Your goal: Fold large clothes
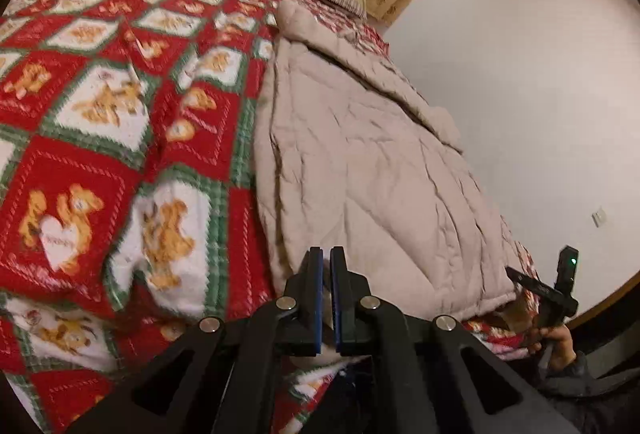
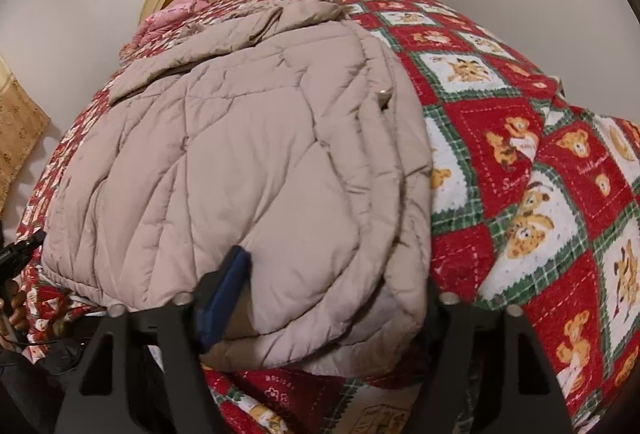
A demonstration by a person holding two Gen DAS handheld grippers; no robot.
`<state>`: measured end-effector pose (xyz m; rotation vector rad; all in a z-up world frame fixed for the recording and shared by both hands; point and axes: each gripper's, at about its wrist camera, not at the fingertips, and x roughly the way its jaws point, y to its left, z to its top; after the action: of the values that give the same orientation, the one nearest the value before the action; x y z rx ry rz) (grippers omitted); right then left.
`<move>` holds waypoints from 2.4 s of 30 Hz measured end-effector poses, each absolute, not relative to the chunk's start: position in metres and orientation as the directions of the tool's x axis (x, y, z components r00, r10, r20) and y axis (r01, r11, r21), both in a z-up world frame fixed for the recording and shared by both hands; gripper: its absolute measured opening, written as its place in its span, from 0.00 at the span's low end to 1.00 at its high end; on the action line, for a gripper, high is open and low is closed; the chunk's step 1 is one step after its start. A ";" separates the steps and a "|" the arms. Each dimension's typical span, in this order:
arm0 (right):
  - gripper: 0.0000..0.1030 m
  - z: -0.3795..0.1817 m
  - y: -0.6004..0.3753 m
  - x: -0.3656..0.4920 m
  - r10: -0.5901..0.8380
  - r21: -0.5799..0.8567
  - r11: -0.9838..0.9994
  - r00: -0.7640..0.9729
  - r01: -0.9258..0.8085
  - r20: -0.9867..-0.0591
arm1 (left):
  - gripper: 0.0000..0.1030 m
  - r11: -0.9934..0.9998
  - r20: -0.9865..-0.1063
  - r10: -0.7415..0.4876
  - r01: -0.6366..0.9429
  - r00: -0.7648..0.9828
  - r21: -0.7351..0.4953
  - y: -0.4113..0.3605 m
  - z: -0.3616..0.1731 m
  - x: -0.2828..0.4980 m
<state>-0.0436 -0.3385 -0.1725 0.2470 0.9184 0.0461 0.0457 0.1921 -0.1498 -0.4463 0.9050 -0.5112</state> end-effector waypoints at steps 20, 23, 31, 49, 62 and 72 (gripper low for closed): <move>0.65 -0.172 -0.352 -0.046 0.221 0.355 0.930 0.625 0.097 -0.749 | 0.03 0.855 -0.693 -0.508 0.205 0.511 -0.476 0.179 -0.158 0.035; 0.75 -0.171 -0.344 -0.046 0.219 0.331 0.941 0.620 0.070 -0.754 | 0.04 0.839 -0.673 -0.526 0.190 0.520 -0.509 0.182 -0.161 0.034; 0.75 -0.172 -0.339 -0.045 0.192 0.291 0.955 0.614 0.064 -0.766 | 0.04 0.876 -0.581 -0.463 0.247 0.670 -0.414 0.185 -0.136 0.018; 0.75 -0.172 -0.339 -0.046 0.200 0.302 0.951 0.614 0.065 -0.763 | 0.84 0.836 -0.622 -0.475 0.100 0.622 -0.539 0.199 -0.150 0.029; 0.33 -0.171 -0.348 -0.049 0.178 0.296 0.951 0.622 0.090 -0.762 | 0.18 0.776 -0.631 -0.588 0.133 0.506 -0.616 0.182 -0.159 0.028; 0.14 -0.117 -0.342 -0.062 0.269 0.370 0.929 0.695 -0.005 -0.666 | 0.10 0.649 -0.429 -0.707 0.275 0.563 -0.710 0.193 -0.102 0.016</move>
<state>-0.0620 -0.3420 -0.1174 0.3558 0.7911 0.1568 0.0160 0.1935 -0.1016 -0.6312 0.7695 -0.6251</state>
